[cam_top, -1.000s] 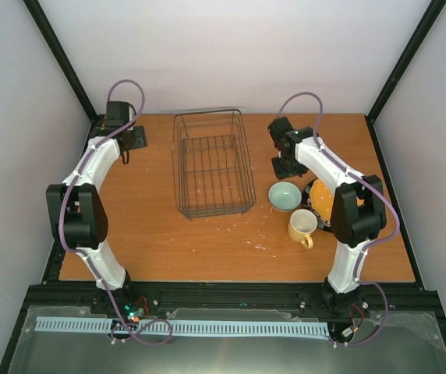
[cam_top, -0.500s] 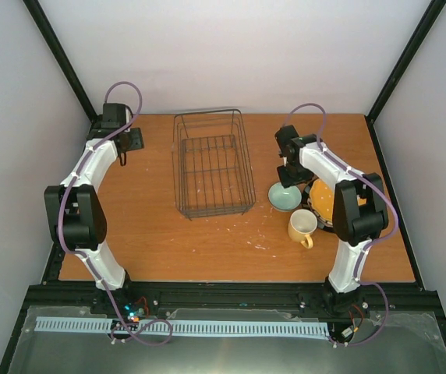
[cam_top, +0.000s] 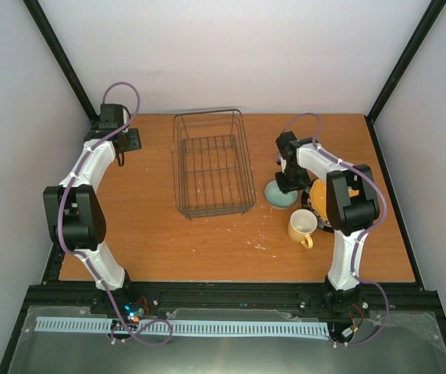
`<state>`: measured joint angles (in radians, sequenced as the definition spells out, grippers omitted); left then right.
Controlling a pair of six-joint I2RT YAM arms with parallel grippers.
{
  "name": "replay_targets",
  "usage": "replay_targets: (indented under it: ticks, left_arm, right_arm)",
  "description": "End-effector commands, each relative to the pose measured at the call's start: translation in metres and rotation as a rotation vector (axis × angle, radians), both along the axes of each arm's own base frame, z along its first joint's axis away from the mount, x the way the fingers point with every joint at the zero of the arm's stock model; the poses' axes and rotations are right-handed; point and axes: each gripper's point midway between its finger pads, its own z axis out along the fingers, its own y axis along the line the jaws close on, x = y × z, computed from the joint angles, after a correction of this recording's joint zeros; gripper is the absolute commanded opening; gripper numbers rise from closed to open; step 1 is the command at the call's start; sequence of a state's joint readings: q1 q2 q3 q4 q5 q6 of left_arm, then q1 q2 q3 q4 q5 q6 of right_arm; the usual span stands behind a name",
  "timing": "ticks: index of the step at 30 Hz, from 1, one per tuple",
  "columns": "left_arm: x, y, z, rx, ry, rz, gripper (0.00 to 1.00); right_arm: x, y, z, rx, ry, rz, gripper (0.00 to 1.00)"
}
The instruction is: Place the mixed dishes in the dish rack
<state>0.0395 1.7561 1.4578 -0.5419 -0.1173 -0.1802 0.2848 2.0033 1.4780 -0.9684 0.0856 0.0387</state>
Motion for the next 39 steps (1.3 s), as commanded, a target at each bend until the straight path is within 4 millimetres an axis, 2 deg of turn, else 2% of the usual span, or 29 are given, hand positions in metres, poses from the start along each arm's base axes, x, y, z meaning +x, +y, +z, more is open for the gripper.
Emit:
replay_targets:
  ticks: [1,2,4,9,13,17,18,22,23,25,27,31,34,39]
  left_arm:
    - [0.009,0.003,0.013,0.017,-0.043,-0.020,0.61]
    - [0.009,0.003,0.012,0.020,-0.040,-0.021,0.61]
    - [0.010,0.003,0.010,0.024,-0.037,-0.025,0.59]
    - [0.012,0.000,0.010,0.007,-0.041,-0.038,0.54]
    - [0.015,-0.008,0.022,-0.034,-0.085,-0.061,0.48]
    - [0.019,-0.023,0.049,-0.105,-0.161,-0.108,0.48]
    - [0.020,-0.029,0.057,-0.133,-0.182,-0.132,0.48]
    - [0.020,-0.064,0.095,-0.289,-0.285,-0.267,0.54]
    - [0.017,-0.079,0.106,-0.355,-0.310,-0.333,0.57]
    - [0.010,-0.097,0.127,-0.449,-0.361,-0.410,0.61]
    - [0.000,-0.115,0.149,-0.546,-0.413,-0.492,0.62]
    - [-0.020,-0.141,0.189,-0.712,-0.511,-0.637,0.62]
    - [-0.038,-0.158,0.199,-0.813,-0.511,-0.729,0.62]
    - [-0.068,-0.185,0.191,-0.915,-0.460,-0.856,0.66]
  right_arm:
    - [0.007,0.010,-0.004,0.053,0.006,0.015,0.30]
    - [0.006,0.010,-0.005,0.054,0.012,0.016,0.25]
    - [0.006,0.010,-0.005,0.055,0.017,0.019,0.05]
    - [0.006,0.009,0.001,0.049,0.010,0.016,0.03]
    - [0.015,0.001,0.019,0.025,-0.038,-0.004,0.03]
    - [0.028,-0.014,0.050,-0.003,-0.110,-0.055,0.03]
    - [0.034,-0.026,0.061,0.007,-0.137,-0.097,0.03]
    - [0.049,-0.035,0.112,0.191,-0.239,-0.217,0.03]
    - [0.050,-0.037,0.123,0.253,-0.253,-0.242,0.03]
    - [0.048,-0.030,0.144,0.374,-0.269,-0.247,0.03]
    - [0.043,-0.011,0.165,0.542,-0.275,-0.227,0.03]
    - [0.020,0.049,0.219,1.024,-0.236,-0.148,0.03]
    - [-0.006,0.087,0.254,1.334,-0.156,-0.063,0.03]
    - [-0.036,0.127,0.291,1.558,-0.037,0.113,0.03]
